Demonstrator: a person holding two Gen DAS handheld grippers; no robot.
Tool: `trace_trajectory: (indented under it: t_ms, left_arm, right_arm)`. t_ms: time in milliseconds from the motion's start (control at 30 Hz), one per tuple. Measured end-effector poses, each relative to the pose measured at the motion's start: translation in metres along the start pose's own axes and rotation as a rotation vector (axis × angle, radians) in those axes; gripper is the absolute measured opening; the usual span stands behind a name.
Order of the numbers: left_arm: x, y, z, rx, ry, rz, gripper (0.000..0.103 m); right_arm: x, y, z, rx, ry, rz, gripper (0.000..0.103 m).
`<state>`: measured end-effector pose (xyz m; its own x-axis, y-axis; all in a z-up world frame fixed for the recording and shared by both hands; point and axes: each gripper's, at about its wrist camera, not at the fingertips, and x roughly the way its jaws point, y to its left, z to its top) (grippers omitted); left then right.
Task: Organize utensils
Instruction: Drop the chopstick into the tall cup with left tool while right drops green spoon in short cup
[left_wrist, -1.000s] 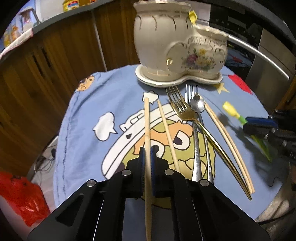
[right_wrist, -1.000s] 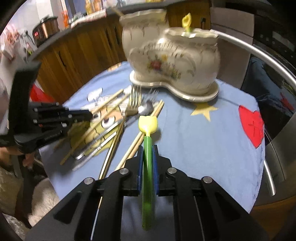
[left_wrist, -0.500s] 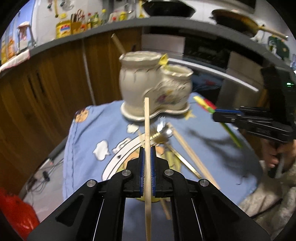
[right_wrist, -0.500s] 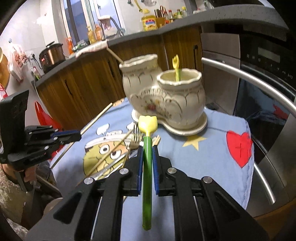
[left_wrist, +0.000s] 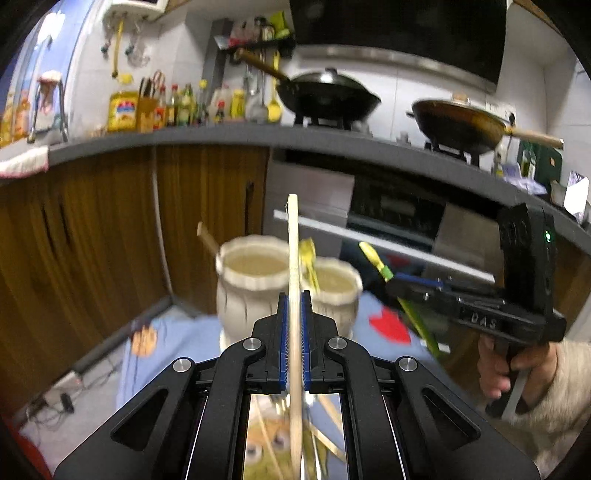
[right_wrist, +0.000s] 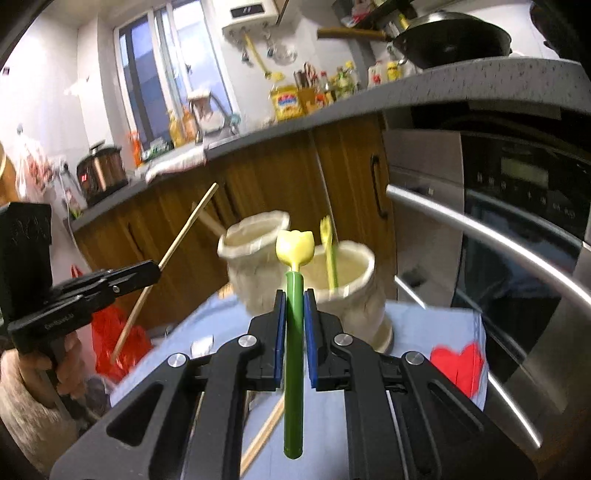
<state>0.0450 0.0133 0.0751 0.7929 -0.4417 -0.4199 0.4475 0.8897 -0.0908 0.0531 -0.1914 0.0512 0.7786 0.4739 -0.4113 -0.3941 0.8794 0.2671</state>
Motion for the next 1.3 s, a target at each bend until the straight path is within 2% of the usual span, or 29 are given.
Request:
trace_trajectory:
  t_ms: [233,367,467,633,800,1033,1300]
  left_arm:
    - [0.029,0.001,0.050,-0.026,-0.142,0.032,0.007]
    - [0.054,0.008,0.063,-0.043,-0.171,0.044,0.007]
    - [0.070,0.013,0.063,-0.066,-0.168,0.058,0.007]
    - [0.082,0.025,0.064,-0.126,-0.191,0.064,0.007]
    - [0.092,0.023,0.064,-0.105,-0.222,0.121,0.007]
    - [0.098,0.017,0.055,-0.047,-0.247,0.168,0.007]
    - [0.078,0.015,0.045,-0.027,-0.240,0.116,0.007]
  right_arm:
    - [0.019,-0.017,0.042,0.075,-0.118,0.025,0.010]
    - [0.038,-0.028,0.049,0.137,-0.147,0.056,0.010]
    - [0.053,-0.037,0.048,0.184,-0.155,0.055,0.010]
    - [0.068,-0.045,0.044,0.199,-0.180,0.008,0.010]
    - [0.078,-0.048,0.041,0.177,-0.205,-0.062,0.010]
    - [0.084,-0.047,0.028,0.136,-0.185,-0.090,0.010]
    - [0.077,-0.048,0.016,0.131,-0.154,-0.061,0.010]
